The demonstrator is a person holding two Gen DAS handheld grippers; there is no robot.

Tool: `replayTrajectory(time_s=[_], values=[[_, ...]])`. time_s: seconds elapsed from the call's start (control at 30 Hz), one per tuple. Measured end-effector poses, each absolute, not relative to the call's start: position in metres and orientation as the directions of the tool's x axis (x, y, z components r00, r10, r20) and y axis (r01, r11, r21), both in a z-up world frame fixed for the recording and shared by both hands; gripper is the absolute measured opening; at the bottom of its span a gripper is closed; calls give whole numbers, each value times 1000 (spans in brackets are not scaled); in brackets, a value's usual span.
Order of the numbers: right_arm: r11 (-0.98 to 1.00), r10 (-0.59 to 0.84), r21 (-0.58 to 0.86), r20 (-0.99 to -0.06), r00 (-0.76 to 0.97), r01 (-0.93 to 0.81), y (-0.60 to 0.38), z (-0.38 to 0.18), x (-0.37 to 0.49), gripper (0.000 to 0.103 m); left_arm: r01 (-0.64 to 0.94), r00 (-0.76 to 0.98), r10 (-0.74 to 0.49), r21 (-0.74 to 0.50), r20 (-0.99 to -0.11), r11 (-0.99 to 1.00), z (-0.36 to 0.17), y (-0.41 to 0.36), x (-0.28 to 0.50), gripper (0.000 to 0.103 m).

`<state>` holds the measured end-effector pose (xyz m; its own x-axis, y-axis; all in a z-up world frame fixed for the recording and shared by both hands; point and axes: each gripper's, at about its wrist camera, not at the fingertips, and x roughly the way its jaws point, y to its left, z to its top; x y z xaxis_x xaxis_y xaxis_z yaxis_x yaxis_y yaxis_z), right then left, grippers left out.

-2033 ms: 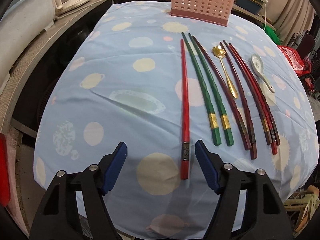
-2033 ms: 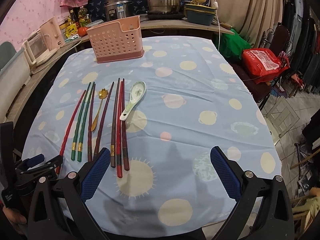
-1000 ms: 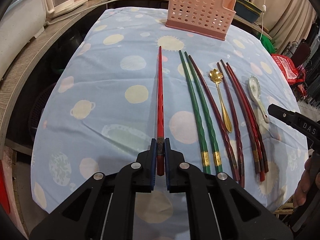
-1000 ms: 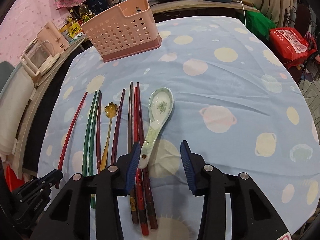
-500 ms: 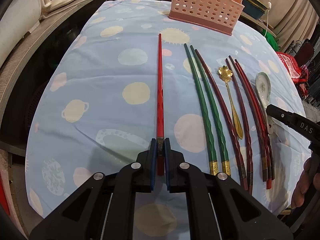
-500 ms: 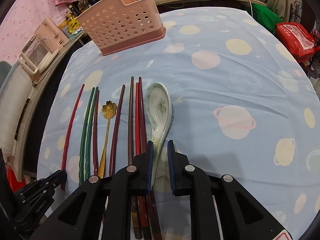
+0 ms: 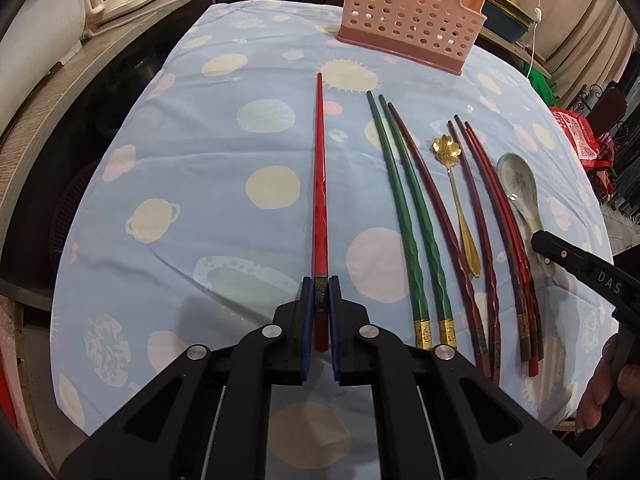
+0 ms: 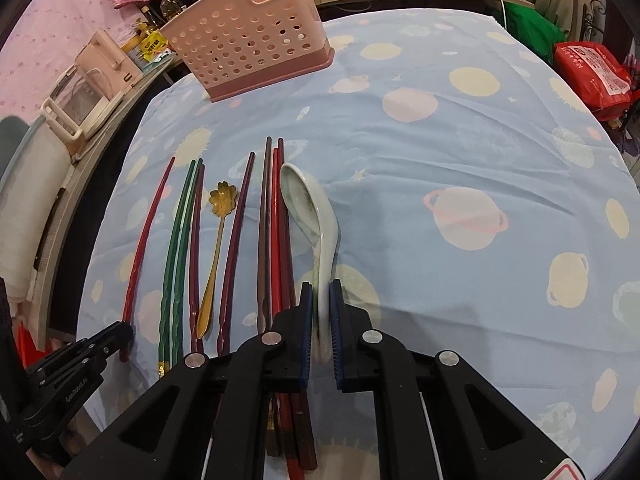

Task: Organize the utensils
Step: 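Grasp the red chopstick with the left tool while the right tool grasps the white ceramic spoon, then carry both items over the pink basket and open both tools to drop them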

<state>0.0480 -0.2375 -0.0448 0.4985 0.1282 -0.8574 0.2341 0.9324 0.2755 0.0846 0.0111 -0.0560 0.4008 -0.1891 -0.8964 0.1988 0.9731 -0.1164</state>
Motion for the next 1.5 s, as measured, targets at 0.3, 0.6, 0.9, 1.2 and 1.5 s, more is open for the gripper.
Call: replayTrajectory(time_s=[0.3, 0.6, 0.9, 1.2, 1.5], values=[[936, 83, 265, -805, 588, 231, -249, 7, 24, 7, 213, 501, -226, -133, -835, 968, -6, 16, 72, 7], [951, 45, 240, -730, 682, 194, -259, 63, 30, 6, 234, 632, -253, -130, -732, 963, 72, 15, 86, 7], [960, 29, 229, -650, 759, 159, -271, 117, 76, 6, 268, 726, -275, -108, -631, 957, 141, 1, 130, 7], [964, 8, 219, -589, 808, 150, -279, 154, 157, 6, 299, 825, -306, -94, -475, 950, 226, -24, 198, 7], [962, 2, 222, -585, 811, 157, -285, 154, 240, 6, 290, 853, -325, -148, -408, 946, 251, -48, 283, 7]])
